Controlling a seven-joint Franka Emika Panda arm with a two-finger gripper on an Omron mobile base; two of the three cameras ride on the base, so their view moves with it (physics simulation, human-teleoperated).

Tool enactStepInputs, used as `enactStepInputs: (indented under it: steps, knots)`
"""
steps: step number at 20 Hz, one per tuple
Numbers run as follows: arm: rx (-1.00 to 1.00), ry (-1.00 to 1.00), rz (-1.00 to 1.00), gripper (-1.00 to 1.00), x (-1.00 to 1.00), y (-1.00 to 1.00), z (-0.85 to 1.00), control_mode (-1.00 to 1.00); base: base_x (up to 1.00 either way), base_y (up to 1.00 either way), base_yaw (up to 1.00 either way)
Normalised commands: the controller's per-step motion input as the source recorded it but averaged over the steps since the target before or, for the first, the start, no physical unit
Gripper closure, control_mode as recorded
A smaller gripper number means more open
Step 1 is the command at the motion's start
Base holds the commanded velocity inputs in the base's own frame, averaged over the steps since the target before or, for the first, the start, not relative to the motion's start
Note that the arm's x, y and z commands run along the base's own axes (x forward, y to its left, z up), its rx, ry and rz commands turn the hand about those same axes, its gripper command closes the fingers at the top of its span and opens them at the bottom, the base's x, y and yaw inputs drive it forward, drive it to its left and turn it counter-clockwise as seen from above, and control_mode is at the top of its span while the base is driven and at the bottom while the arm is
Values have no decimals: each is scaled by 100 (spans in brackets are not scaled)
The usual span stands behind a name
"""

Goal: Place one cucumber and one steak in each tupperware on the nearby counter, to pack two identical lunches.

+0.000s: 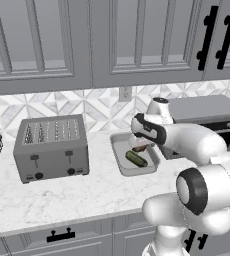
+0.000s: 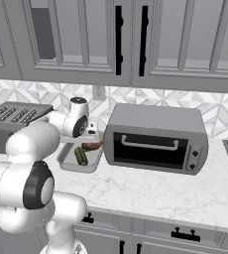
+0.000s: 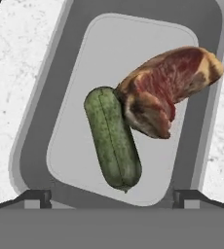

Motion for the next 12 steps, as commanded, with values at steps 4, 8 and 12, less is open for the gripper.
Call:
enactStepInputs:
  steps: [4,8,12]
  knots:
    - [4,0,0,-100,-87,-3,13,-100,0,0,0]
    - [0,3,0,-100,-74,0,0,-100,0,0,0]
    - [0,8,0,-100,-63,0,2,-100,0,0,0]
